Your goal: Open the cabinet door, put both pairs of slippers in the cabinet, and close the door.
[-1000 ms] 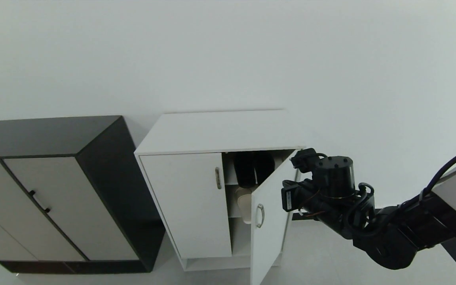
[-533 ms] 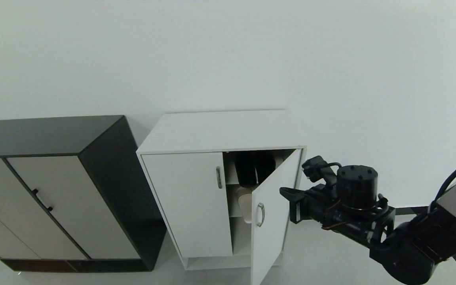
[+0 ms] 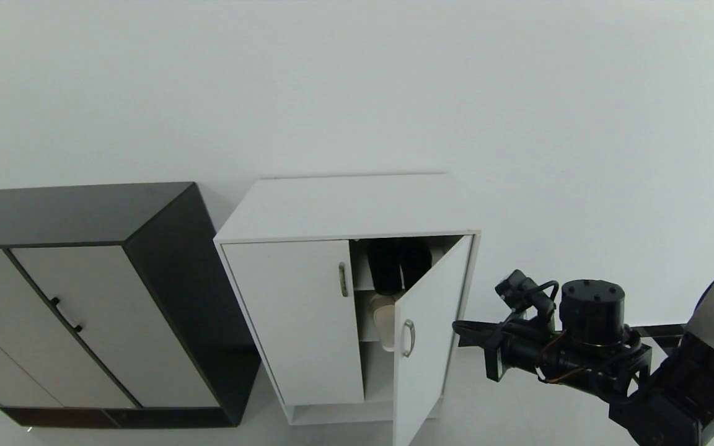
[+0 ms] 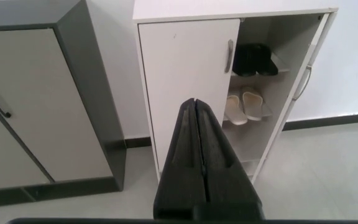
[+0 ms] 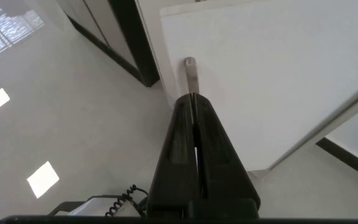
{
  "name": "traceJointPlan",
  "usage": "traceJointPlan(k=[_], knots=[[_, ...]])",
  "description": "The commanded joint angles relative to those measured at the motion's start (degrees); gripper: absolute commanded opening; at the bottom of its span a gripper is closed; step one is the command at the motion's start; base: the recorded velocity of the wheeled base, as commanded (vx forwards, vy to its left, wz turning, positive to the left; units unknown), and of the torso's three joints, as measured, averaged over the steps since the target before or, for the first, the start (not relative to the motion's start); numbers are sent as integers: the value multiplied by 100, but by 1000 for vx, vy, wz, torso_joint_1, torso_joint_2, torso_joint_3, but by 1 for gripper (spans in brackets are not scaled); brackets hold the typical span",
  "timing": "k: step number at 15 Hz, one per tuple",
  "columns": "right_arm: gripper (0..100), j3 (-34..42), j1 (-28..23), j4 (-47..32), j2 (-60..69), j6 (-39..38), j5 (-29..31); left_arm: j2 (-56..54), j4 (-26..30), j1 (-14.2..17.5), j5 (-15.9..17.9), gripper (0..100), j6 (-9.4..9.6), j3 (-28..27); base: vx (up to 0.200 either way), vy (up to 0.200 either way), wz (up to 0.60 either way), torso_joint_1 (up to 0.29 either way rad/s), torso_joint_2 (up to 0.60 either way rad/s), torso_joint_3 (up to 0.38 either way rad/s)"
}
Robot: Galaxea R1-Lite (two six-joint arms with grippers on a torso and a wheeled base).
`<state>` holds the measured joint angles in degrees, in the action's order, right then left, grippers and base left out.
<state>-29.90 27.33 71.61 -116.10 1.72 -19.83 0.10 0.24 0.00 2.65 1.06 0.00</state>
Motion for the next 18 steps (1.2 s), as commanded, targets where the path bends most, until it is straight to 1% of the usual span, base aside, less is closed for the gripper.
traceJointPlan(k=[1,2,4,7,16,17,18], knots=[[0,81,-26,90,-158,13,-20,-1,2,0,-1,0,-1,0,200,0,0,-22,-12,12],[0,125,-26,125,-193,13,-38,-1,2,0,-1,0,-1,0,200,0,0,7,7,2],[0,151,-26,169,-211,21,-152,-1,2,0,-1,0,-1,0,0,0,0,0,0,0],[0,143,-26,178,-255,21,-161,-1,2,0,-1,0,-1,0,0,0,0,0,0,0],[0,-1088,-17,125,-1178,-93,-126,-1,2,0,-1,0,-1,0,0,0,0,0,0,0],[0,-1220,-17,99,-1257,-128,-73,8,2,0,-1,0,-1,0,0,0,0,0,0,0],[0,-1343,-9,-50,-1292,-172,164,8,2,0,-1,0,-1,0,0,0,0,0,0,0]])
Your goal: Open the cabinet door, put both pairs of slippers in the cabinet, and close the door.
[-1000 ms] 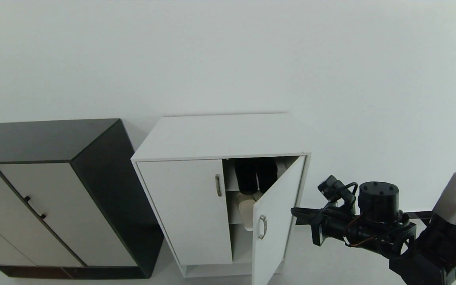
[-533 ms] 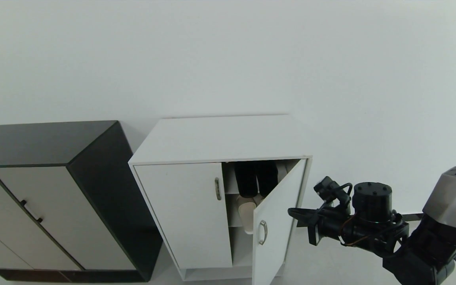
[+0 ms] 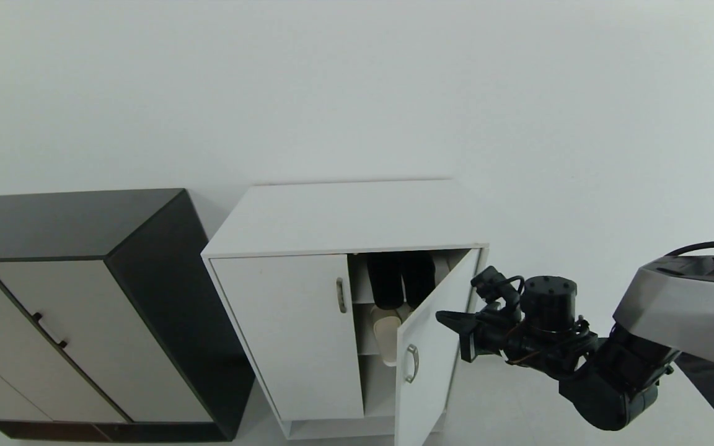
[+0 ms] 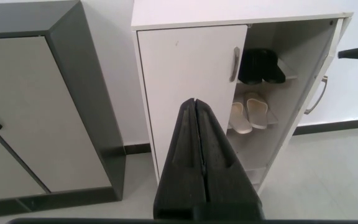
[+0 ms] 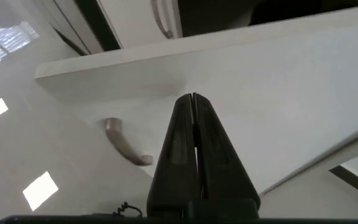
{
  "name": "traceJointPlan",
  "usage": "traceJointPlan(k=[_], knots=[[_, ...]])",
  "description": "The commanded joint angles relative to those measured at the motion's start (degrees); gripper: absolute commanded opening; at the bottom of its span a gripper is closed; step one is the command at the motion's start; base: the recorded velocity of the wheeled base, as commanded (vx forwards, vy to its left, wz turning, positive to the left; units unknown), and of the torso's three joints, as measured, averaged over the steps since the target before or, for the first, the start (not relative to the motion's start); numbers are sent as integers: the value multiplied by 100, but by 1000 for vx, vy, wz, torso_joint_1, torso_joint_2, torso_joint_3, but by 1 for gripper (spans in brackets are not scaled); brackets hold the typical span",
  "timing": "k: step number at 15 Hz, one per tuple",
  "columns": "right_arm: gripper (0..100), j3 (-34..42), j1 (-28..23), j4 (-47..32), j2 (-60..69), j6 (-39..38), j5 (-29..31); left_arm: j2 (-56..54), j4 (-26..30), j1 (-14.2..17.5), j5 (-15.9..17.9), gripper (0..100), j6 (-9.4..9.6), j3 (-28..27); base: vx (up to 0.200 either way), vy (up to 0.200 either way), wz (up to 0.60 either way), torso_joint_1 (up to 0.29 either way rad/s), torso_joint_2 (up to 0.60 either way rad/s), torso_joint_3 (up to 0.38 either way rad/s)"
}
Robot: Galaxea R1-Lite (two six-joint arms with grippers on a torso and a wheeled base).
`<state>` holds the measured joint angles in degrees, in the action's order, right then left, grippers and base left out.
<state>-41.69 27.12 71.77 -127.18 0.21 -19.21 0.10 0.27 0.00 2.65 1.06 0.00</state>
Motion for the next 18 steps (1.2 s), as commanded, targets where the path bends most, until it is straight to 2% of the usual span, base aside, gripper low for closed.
traceJointPlan(k=[1,6,8,10,18], knots=[[0,-287,30,-242,-193,-30,374,-1,0,0,-1,0,-1,0,0,0,0,0,0,0],[0,-700,39,-409,-289,-276,735,-1,0,0,-1,0,-1,0,0,0,0,0,0,0],[0,-920,74,-602,-316,-284,1183,-1,0,0,-1,0,-1,0,0,0,0,0,0,0],[0,-1043,83,-646,-360,-293,1280,8,0,0,-1,0,-1,0,0,0,0,0,0,0],[0,-1904,109,-796,-790,-530,2317,-1,0,0,-1,0,-1,0,0,0,0,0,0,0]])
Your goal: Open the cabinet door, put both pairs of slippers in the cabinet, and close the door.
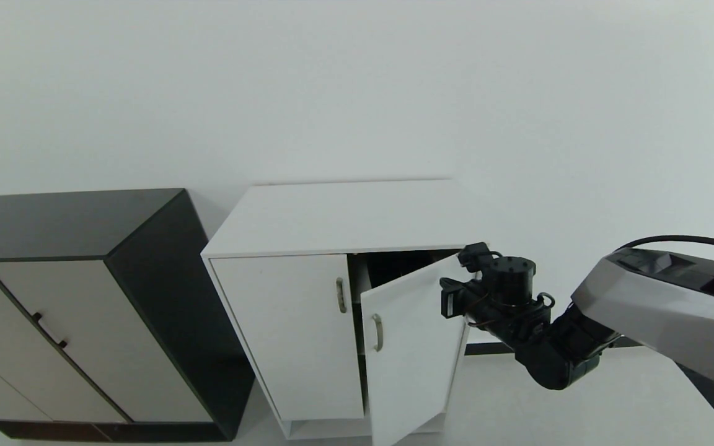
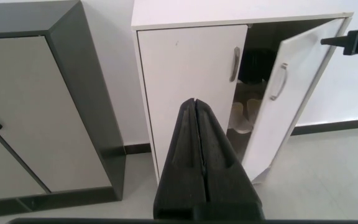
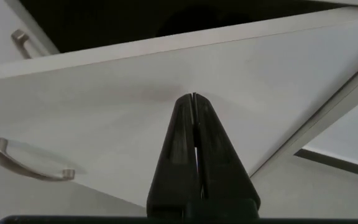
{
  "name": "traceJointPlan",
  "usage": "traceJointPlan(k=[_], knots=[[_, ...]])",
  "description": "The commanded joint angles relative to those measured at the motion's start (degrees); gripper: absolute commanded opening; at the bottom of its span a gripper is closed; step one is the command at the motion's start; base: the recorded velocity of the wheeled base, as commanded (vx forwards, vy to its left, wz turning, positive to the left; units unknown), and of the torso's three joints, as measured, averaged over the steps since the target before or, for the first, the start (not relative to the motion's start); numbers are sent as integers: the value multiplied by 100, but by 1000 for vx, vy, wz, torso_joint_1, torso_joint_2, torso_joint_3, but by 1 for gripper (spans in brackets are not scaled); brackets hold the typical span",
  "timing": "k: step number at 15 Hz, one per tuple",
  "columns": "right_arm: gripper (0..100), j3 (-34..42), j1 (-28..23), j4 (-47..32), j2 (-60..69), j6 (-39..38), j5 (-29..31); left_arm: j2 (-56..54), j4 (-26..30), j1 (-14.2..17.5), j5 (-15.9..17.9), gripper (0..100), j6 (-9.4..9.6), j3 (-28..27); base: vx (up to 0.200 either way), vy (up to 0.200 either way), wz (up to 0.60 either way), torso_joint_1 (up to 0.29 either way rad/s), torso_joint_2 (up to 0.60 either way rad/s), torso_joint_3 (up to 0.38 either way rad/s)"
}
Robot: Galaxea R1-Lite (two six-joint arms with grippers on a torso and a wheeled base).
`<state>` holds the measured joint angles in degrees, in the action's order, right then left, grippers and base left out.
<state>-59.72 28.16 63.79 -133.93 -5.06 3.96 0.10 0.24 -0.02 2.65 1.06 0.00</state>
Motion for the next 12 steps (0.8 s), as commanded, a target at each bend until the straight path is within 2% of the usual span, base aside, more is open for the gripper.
traceJointPlan(k=[1,12], knots=[[0,-250,5,2,-213,5,131,-1,2,2,-1,0,-1,0,0,0,0,0,0,0],[0,-708,-91,2,-512,-74,193,-1,2,2,-1,0,-1,0,0,0,0,0,0,0]])
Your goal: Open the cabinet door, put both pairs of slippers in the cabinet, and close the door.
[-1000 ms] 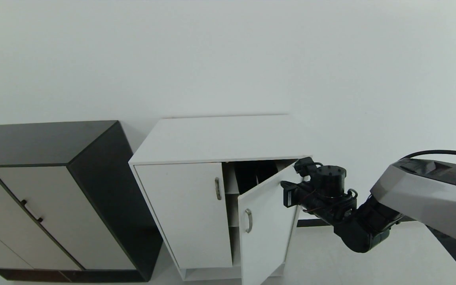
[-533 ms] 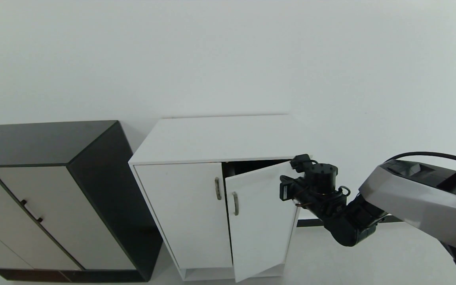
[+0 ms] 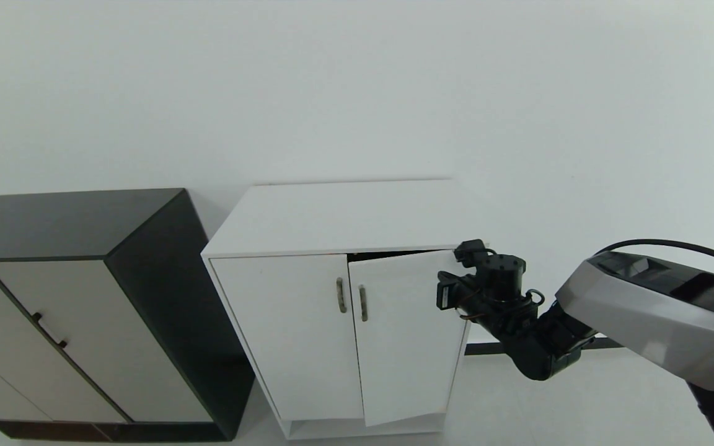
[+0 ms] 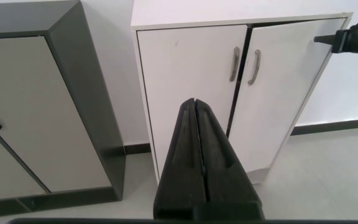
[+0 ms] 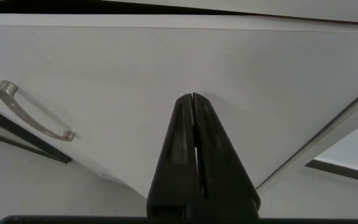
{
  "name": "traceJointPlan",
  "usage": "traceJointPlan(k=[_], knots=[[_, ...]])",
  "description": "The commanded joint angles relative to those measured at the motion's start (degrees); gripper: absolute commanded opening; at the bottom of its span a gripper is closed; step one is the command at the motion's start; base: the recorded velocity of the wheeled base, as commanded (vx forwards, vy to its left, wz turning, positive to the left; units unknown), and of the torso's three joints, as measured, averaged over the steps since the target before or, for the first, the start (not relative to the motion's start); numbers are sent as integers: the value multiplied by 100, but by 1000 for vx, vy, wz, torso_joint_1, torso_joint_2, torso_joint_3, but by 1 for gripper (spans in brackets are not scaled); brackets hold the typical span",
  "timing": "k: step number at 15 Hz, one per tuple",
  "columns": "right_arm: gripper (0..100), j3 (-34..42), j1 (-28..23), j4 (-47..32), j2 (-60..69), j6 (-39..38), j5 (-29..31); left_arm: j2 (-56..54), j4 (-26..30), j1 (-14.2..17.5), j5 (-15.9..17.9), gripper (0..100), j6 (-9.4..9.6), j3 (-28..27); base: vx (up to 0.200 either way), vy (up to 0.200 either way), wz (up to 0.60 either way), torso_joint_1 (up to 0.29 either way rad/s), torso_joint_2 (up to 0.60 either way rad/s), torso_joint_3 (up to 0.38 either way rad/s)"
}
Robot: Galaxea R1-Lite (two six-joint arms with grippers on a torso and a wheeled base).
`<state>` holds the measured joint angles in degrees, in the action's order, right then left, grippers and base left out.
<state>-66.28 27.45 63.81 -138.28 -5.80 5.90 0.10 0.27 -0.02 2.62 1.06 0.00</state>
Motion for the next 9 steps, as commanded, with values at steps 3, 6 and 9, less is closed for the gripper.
traceJointPlan(k=[3,6,9], knots=[[0,-78,-65,9,-103,0,-10,-1,0,2,2,0,-1,0,0,0,0,0,0,0],[0,-131,-82,9,-138,0,-1,-1,0,2,2,0,-1,0,0,0,0,0,0,0],[0,-227,-135,9,-182,-123,-10,-1,0,2,2,0,-1,0,0,0,0,0,0,0]])
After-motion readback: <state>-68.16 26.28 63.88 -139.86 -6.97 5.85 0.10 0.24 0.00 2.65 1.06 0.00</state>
